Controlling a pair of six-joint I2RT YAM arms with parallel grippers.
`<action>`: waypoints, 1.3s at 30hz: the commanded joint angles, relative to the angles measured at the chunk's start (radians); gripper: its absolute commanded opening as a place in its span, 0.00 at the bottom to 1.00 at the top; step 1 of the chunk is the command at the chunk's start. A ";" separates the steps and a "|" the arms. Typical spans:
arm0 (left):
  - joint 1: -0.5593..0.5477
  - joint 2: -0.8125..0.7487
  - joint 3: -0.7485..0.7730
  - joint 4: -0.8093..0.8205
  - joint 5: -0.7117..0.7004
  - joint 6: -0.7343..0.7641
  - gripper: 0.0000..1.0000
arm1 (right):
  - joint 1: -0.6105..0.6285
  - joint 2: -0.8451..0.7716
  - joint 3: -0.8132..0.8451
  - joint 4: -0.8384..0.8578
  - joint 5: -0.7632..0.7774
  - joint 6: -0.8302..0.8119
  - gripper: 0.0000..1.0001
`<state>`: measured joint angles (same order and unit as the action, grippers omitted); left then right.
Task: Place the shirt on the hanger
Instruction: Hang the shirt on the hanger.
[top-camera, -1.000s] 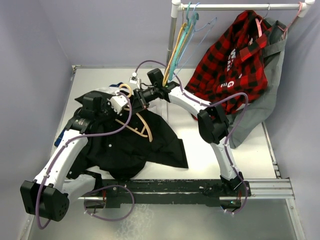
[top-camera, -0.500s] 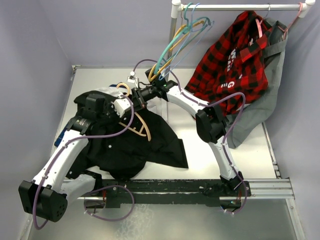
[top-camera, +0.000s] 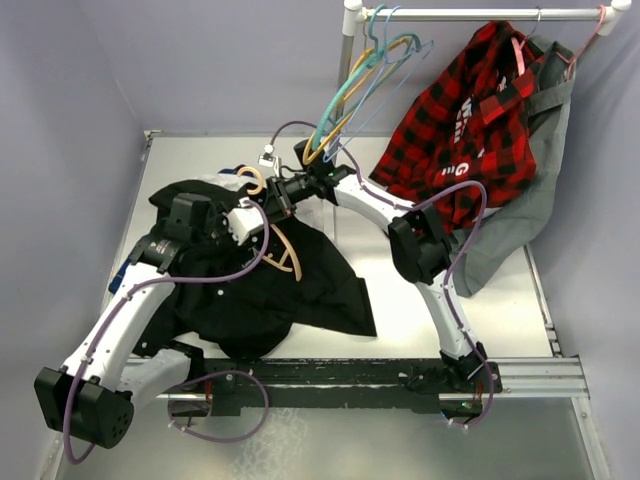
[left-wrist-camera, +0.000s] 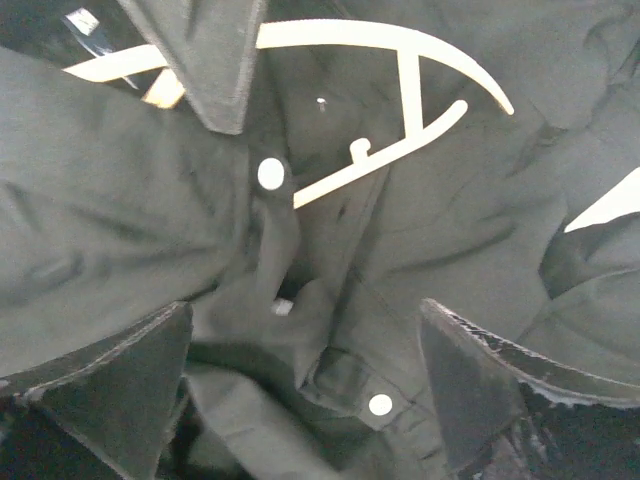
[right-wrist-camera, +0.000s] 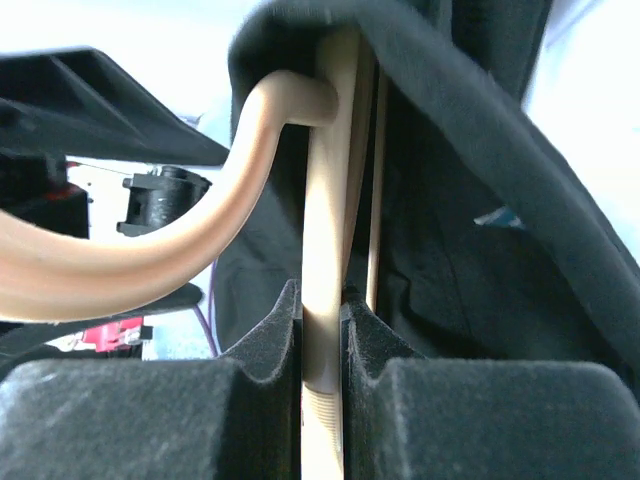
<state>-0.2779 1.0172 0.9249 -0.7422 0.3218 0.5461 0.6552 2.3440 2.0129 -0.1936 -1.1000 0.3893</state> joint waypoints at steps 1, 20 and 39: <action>-0.005 -0.042 0.133 -0.021 -0.035 0.068 0.99 | -0.032 -0.087 -0.041 0.099 -0.004 -0.035 0.00; 0.353 0.624 0.769 -0.707 0.709 1.049 0.99 | -0.047 -0.127 -0.091 0.081 0.076 -0.163 0.00; 0.352 0.826 0.882 -0.411 0.578 0.933 0.99 | -0.048 -0.146 -0.113 0.042 0.096 -0.208 0.00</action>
<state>0.0753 1.7939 1.7493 -1.2217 0.9043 1.5166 0.6209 2.2704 1.8938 -0.1719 -1.0161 0.2131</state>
